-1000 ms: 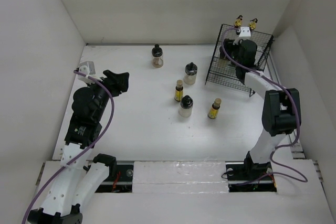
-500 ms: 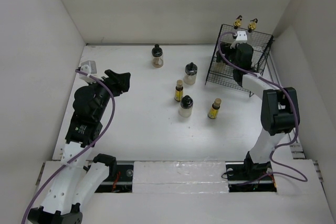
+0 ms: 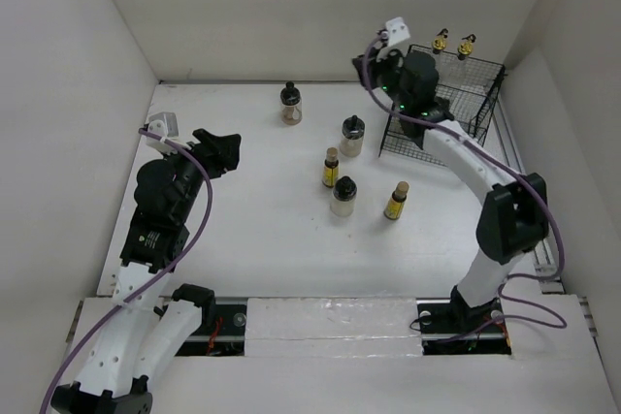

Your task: Organize the condiment bottles

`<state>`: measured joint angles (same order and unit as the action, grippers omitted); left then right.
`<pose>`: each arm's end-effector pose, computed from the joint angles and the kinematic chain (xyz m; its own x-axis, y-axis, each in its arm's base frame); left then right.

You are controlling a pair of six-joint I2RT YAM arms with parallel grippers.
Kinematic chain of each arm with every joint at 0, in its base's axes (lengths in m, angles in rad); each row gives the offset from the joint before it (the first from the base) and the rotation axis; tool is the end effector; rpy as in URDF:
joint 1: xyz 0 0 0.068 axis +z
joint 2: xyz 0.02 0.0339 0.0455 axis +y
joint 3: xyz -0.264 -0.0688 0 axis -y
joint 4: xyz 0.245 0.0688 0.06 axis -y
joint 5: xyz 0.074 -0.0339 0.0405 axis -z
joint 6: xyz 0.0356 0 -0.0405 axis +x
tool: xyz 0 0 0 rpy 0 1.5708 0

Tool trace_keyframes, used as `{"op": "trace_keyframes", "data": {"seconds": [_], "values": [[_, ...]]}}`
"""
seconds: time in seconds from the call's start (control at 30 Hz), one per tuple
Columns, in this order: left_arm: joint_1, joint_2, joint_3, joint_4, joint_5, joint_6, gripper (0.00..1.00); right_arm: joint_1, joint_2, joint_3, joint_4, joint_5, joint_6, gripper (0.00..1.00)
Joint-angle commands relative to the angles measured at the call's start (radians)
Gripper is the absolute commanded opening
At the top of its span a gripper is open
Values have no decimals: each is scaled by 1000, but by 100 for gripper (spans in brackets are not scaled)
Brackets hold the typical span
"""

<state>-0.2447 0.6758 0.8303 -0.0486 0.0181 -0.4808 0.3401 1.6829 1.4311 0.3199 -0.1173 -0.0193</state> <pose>0.1511 -0.0384 0.3872 -0.0292 -0.4693 -0.8825 0.2777 0.8444 -0.4582 0.3859 0.1410 0.3804 0.0727 0.0054 -0.9973 -0.4400 0.8976 -0.0272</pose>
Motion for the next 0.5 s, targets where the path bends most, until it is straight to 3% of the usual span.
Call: {"op": "trace_keyframes", "data": {"seconds": [0.0, 0.07, 0.1, 0.2, 0.3, 0.47], "values": [[5, -12, 6, 47, 14, 5, 65, 109, 138, 124, -68, -117, -18, 27], [5, -24, 6, 47, 14, 5, 65, 175, 251, 255, -145, -117, -40, 40], [5, -24, 6, 47, 5, 5, 65, 192, 291, 303, -172, -117, -41, 55], [5, -33, 6, 47, 5, 5, 65, 238, 443, 498, -287, -117, -65, 75], [5, -33, 6, 47, 5, 5, 65, 252, 574, 677, -389, -84, -74, 86], [5, -33, 6, 47, 16, 5, 65, 261, 751, 925, -491, 16, -74, 88]]}}
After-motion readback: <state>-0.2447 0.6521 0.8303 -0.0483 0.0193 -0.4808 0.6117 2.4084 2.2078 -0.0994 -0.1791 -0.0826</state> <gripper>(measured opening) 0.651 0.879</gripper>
